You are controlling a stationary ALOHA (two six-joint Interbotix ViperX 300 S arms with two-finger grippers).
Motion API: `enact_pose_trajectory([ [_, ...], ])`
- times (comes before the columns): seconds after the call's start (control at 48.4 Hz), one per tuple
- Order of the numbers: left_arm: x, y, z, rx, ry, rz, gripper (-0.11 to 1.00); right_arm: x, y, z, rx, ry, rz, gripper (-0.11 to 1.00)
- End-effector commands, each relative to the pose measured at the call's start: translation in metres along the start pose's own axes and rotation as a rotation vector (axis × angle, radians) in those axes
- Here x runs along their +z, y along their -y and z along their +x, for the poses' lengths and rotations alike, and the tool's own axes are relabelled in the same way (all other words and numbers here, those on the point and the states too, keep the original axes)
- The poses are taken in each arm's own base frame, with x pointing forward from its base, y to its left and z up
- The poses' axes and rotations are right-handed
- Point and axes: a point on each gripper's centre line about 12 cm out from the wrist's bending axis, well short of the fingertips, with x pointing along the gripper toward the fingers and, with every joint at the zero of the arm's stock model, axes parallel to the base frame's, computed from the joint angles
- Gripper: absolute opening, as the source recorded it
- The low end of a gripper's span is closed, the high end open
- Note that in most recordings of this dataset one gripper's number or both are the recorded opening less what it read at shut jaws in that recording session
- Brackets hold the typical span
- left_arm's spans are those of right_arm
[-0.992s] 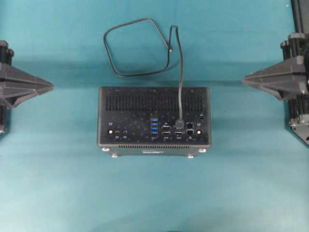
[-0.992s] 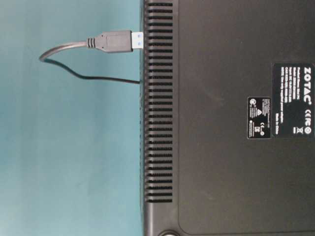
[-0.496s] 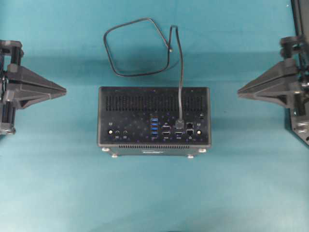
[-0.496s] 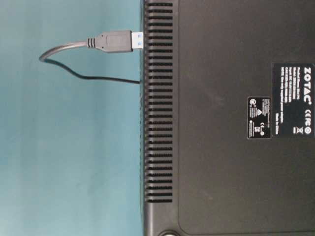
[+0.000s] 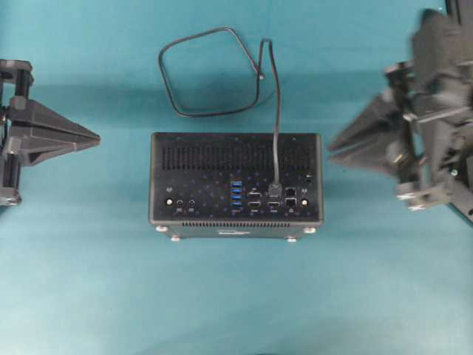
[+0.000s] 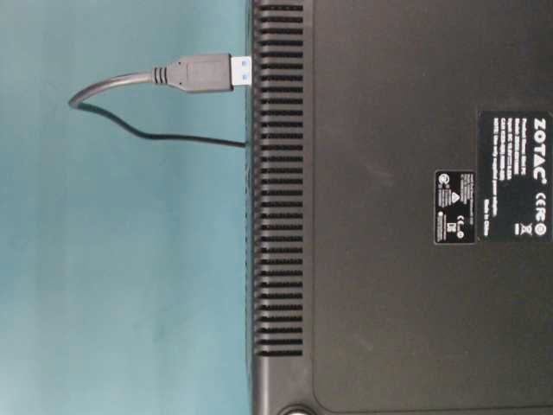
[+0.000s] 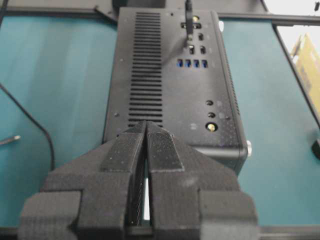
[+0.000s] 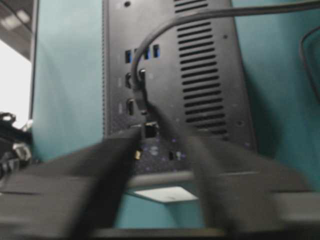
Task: Insert the USB into the PC box with both arms.
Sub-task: 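Move the right gripper over the black USB plug on the PC box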
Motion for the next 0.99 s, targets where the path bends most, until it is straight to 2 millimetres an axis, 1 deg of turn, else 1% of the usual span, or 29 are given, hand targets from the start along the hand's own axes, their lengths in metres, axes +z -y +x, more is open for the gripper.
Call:
enact_pose_trajectory([
  [0.0, 0.011, 0.000, -0.001, 0.000, 0.031, 0.005, 0.00, 0.009, -0.007, 0.001, 0.015, 0.004, 0.011, 0.67],
  [0.041, 0.011, 0.000, -0.001, 0.000, 0.028, 0.001, 0.00, 0.009, -0.008, 0.005, 0.013, -0.008, 0.010, 0.78],
  [0.083, 0.009, 0.000, -0.001, 0.000, 0.025, 0.003, 0.00, 0.009, -0.007, 0.009, 0.008, -0.022, 0.013, 0.87],
  [0.103, 0.008, 0.000, -0.001, -0.002, 0.020, 0.000, 0.00, 0.009, -0.007, 0.011, 0.006, -0.028, 0.013, 0.88],
  [0.248, 0.005, 0.000, -0.001, 0.001, -0.012, 0.001, 0.00, 0.015, -0.010, 0.027, 0.001, -0.066, 0.010, 0.84],
  [0.393, 0.004, 0.000, -0.001, 0.001, -0.017, 0.001, 0.00, 0.017, -0.014, 0.048, -0.005, -0.116, 0.004, 0.84],
  [0.496, 0.004, 0.000, -0.001, 0.000, -0.017, 0.002, 0.00, 0.018, -0.015, 0.058, -0.009, -0.134, 0.003, 0.84],
  [0.723, 0.002, 0.000, -0.001, 0.001, -0.021, 0.001, 0.00, 0.018, -0.016, 0.068, -0.012, -0.157, 0.001, 0.81],
  [0.971, 0.001, 0.000, -0.001, 0.001, -0.023, 0.000, 0.00, 0.015, -0.015, 0.070, -0.021, -0.192, 0.000, 0.69],
])
